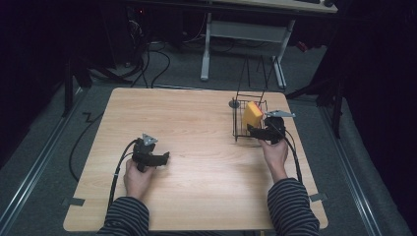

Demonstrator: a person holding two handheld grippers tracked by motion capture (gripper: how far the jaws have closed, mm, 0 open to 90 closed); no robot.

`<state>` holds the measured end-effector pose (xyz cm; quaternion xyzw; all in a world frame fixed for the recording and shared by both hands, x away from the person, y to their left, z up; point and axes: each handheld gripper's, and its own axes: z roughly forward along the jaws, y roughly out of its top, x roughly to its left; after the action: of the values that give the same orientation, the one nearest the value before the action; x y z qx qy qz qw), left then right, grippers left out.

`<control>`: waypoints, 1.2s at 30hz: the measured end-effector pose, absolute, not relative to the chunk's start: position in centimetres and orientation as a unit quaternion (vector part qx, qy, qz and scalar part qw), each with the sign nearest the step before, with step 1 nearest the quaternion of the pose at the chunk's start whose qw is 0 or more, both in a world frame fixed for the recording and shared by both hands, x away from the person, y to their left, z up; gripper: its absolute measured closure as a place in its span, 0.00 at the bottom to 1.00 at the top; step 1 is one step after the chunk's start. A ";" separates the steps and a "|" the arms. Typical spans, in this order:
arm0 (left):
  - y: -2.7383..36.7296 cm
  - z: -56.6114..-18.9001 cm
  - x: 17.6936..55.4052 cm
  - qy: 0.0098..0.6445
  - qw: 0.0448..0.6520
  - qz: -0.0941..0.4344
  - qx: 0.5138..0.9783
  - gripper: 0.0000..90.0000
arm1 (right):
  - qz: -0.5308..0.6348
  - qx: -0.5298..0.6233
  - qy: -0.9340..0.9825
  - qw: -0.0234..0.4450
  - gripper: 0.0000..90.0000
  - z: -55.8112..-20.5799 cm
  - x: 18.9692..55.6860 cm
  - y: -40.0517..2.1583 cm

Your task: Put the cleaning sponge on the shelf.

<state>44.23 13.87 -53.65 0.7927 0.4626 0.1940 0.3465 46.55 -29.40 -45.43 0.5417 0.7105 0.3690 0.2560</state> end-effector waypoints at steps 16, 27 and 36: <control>13.9 -53.7 44.2 0.463 0.346 0.195 0.793 0.19 | 0.417 0.523 0.693 0.269 0.35 -43.0 41.5 -29.8; 13.9 -53.7 44.2 0.463 0.346 0.195 0.793 0.19 | 0.438 0.490 0.706 0.264 0.43 -43.5 37.5 -29.4; 13.9 -53.7 44.2 0.463 0.346 0.195 0.792 0.19 | 0.450 0.481 0.712 0.244 0.43 -45.2 35.9 -28.9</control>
<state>44.23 13.86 -53.65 0.7925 0.4628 0.1949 0.3462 35.87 -28.89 -45.25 0.4806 0.7117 0.4503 0.2444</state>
